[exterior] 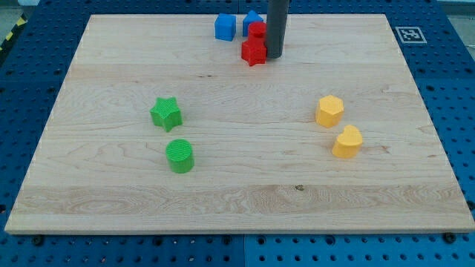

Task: Push the red star into the group of blocks

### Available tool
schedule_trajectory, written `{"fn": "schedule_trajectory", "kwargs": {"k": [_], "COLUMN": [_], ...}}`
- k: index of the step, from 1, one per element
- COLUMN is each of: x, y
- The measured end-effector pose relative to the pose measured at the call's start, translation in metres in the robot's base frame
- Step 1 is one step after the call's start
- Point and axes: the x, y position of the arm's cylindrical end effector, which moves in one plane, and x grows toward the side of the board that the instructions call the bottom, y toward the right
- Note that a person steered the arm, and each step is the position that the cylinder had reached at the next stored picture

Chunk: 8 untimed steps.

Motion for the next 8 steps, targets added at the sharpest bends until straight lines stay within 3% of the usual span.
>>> {"fn": "schedule_trajectory", "kwargs": {"k": [1,3,5,7,8], "x": [0.002,0.047,0.042,-0.015,-0.013], "y": [-0.004,-0.001,-0.037,-0.045,-0.045]}}
